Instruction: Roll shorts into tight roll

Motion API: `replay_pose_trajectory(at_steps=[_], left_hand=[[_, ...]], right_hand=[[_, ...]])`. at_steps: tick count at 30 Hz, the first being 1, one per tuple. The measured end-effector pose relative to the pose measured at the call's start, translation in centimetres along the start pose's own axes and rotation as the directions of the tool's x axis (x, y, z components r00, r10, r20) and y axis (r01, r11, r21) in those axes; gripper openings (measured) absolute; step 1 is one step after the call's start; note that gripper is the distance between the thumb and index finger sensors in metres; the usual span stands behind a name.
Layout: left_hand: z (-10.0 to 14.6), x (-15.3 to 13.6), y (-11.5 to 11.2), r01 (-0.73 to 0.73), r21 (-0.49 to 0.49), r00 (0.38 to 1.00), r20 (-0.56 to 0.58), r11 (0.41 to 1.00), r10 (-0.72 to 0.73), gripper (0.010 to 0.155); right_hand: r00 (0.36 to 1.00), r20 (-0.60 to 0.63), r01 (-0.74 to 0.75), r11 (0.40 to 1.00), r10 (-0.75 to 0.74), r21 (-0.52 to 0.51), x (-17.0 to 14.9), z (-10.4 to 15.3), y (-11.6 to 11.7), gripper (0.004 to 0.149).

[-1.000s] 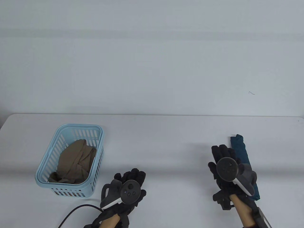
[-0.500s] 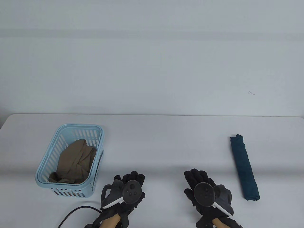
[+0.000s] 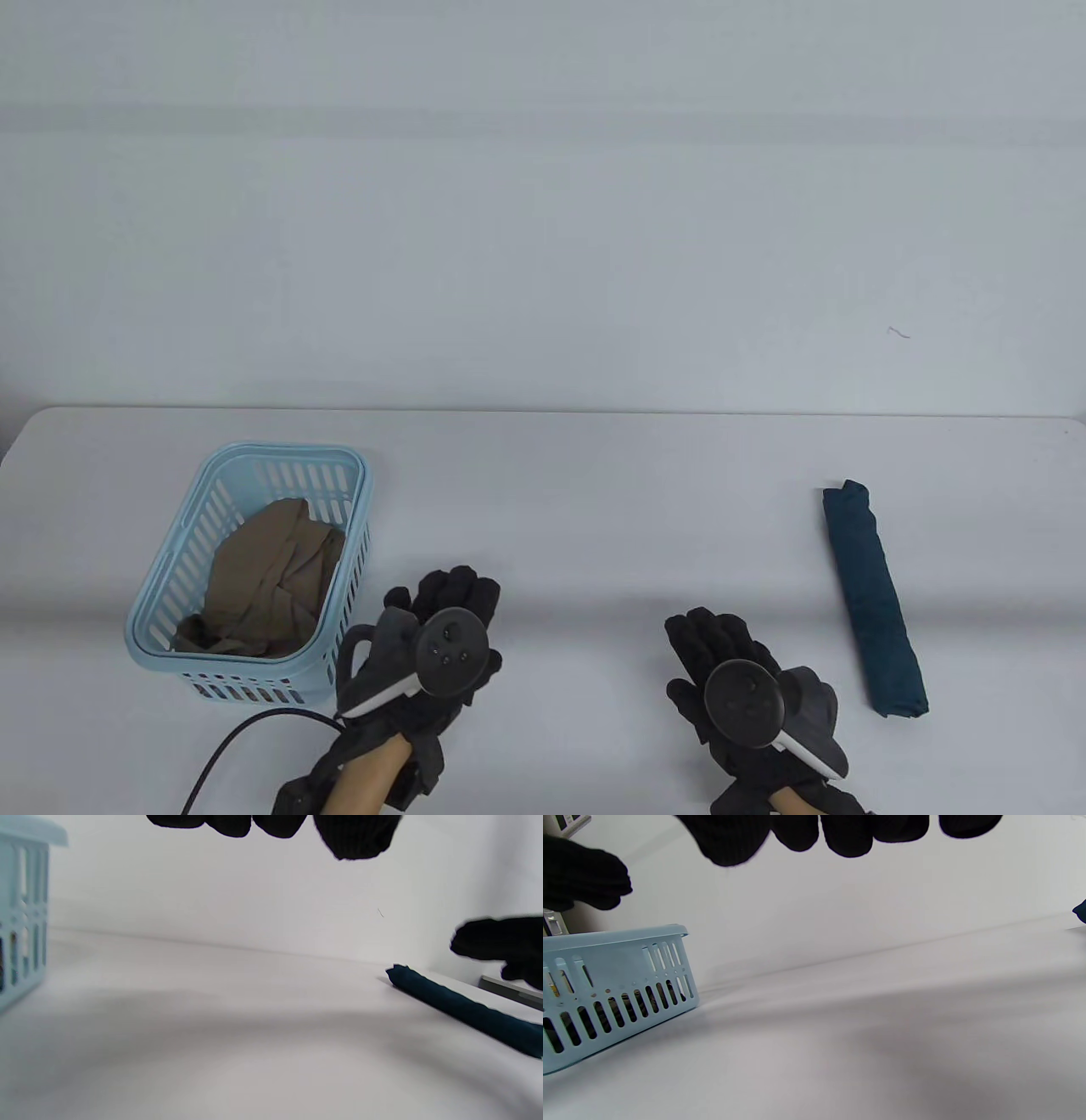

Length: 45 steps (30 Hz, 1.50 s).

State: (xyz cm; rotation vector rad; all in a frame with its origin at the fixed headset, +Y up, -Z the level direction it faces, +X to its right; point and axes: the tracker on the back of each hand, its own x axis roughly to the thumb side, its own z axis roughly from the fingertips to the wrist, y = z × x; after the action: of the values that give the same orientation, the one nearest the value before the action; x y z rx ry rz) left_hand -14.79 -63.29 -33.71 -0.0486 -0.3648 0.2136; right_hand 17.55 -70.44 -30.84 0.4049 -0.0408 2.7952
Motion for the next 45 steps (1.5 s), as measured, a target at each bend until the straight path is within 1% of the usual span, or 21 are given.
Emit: replay_pose_trajectory(at_steps=[1, 3, 4, 6, 8, 10, 12, 13, 15, 18, 21, 24, 28, 32, 35, 36, 38, 39, 42, 43, 45], left_hand=[[-0.1, -0.6, 1.0, -0.008, 0.016, 1.0, -0.014, 1.0, 0.008, 0.073], [-0.6, -3.0, 4.1, -0.041, 0.067, 0.996, -0.073, 0.997, 0.046, 0.072], [-0.8, -3.8, 4.9, -0.052, 0.078, 0.994, -0.094, 0.996, 0.059, 0.072], [-1.6, -6.0, 6.8, -0.053, 0.109, 0.982, -0.174, 0.993, 0.072, 0.071], [-2.9, -8.8, 8.1, 0.001, 0.093, 0.961, -0.274, 0.996, 0.025, 0.071], [-4.2, -11.3, 8.3, 0.044, 0.038, 0.933, -0.358, 0.998, -0.027, 0.072], [-5.6, -14.1, 7.4, 0.047, -0.038, 0.9, -0.432, 0.998, -0.059, 0.072], [-6.1, -15.0, 6.9, 0.034, -0.061, 0.887, -0.459, 0.998, -0.059, 0.072], [-7.3, -17.3, 5.2, -0.024, -0.129, 0.858, -0.512, 0.991, -0.046, 0.073], [-8.4, -19.4, 2.9, -0.046, -0.187, 0.822, -0.565, 0.981, -0.069, 0.073], [-9.0, -20.9, 1.2, -0.039, -0.267, 0.793, -0.595, 0.963, -0.133, 0.074], [-9.4, -21.5, -0.1, -0.003, -0.321, 0.788, -0.584, 0.947, -0.195, 0.076], [-9.9, -22.1, -2.1, 0.016, -0.422, 0.774, -0.569, 0.906, -0.279, 0.08], [-10.1, -22.6, -4.2, -0.036, -0.546, 0.759, -0.56, 0.837, -0.332, 0.092], [-10.3, -22.5, -5.5, -0.022, -0.624, 0.744, -0.532, 0.781, -0.404, 0.099], [-10.3, -22.5, -5.6, -0.039, -0.634, 0.742, -0.536, 0.772, -0.403, 0.1], [-10.2, -22.7, -5.5, -0.07, -0.618, 0.733, -0.564, 0.783, -0.379, 0.103], [-10.2, -22.9, -5.7, -0.095, -0.619, 0.733, -0.574, 0.78, -0.365, 0.103], [-9.9, -23.1, -6.0, -0.158, -0.642, 0.705, -0.605, 0.751, -0.369, 0.101], [-9.8, -23.1, -6.1, -0.175, -0.648, 0.69, -0.618, 0.741, -0.377, 0.098], [-9.6, -23.1, -6.0, -0.185, -0.643, 0.667, -0.637, 0.743, -0.386, 0.086]], right_hand=[[1.0, 0.004, 0.001, 1.0, -0.001, 0.003, 0.1, 0.0, 0.0, 0.065], [1.0, 0.017, 0.006, 1.0, -0.006, 0.019, 0.3, 0.0, 0.2, 0.065], [1.0, 0.02, 0.007, 1.0, -0.008, 0.026, 0.3, 0.0, 0.3, 0.065], [1.0, 0.026, 0.004, 0.999, -0.006, 0.046, 0.4, 0.0, 0.5, 0.065], [1.0, 0.027, 0.001, 0.998, -0.003, 0.057, 0.4, 0.0, 0.7, 0.065], [1.0, 0.023, 0.001, 0.998, -0.003, 0.066, 0.3, -0.1, 0.9, 0.065], [1.0, 0.022, 0.006, 0.997, -0.007, 0.075, 0.2, -0.1, 1.0, 0.065], [0.999, 0.03, 0.01, 0.997, -0.013, 0.079, 0.2, -0.1, 1.1, 0.065], [0.998, 0.05, 0.025, 0.995, -0.029, 0.092, 0.4, 0.0, 1.3, 0.065], [0.997, 0.076, 0.012, 0.994, -0.02, 0.108, 0.8, 0.1, 1.6, 0.065], [0.996, 0.088, 0.02, 0.993, -0.031, 0.12, 1.0, 0.1, 1.8, 0.065], [0.994, 0.095, 0.031, 0.99, -0.045, 0.135, 1.1, 0.1, 2.0, 0.064], [0.993, 0.103, 0.042, 0.985, -0.061, 0.17, 1.2, 0.1, 2.4, 0.064], [0.991, 0.11, 0.049, 0.981, -0.07, 0.187, 1.4, 0.1, 2.6, 0.063], [0.991, 0.114, 0.045, 0.981, -0.067, 0.191, 1.5, 0.2, 2.7, 0.063], [0.991, 0.116, 0.045, 0.98, -0.069, 0.192, 1.5, 0.2, 2.7, 0.063], [0.99, 0.119, 0.046, 0.98, -0.071, 0.195, 1.5, 0.2, 2.8, 0.063], [0.99, 0.121, 0.046, 0.979, -0.071, 0.197, 1.5, 0.2, 2.8, 0.063], [0.99, 0.121, 0.047, 0.977, -0.073, 0.206, 1.5, 0.3, 2.9, 0.063], [0.99, 0.122, 0.048, 0.977, -0.074, 0.21, 1.5, 0.3, 2.9, 0.063], [0.99, 0.122, 0.046, 0.975, -0.074, 0.218, 1.5, 0.3, 3.0, 0.063]])
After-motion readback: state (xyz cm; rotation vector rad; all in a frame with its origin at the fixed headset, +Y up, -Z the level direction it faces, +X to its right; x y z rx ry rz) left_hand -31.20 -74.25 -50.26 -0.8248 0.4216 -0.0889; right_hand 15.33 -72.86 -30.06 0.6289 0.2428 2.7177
